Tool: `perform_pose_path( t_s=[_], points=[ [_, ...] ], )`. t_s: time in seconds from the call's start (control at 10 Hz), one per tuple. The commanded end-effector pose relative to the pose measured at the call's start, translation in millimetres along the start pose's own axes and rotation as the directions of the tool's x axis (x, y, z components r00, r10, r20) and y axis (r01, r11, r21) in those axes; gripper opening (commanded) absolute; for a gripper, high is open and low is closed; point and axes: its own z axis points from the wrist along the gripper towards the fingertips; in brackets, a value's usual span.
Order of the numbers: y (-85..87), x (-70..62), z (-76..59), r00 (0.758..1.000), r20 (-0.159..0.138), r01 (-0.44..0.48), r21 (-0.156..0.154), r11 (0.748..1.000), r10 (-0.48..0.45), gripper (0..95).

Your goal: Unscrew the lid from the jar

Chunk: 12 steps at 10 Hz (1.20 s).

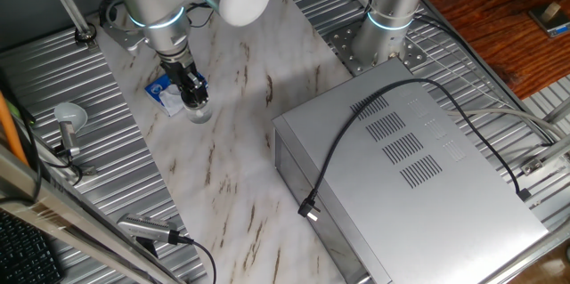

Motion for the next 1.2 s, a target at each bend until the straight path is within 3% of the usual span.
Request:
perform_pose_path(
  t_s=[0.1, 1.2],
  points=[
    [-0.3, -0.2, 0.5, 0.999, 0.002, 0.036, -0.002, 0.999, -0.036, 38.0],
    [0.6, -0.9, 0.7, 0.981, 0.019, 0.195, 0.007, 0.981, -0.195, 38.0]
  ],
)
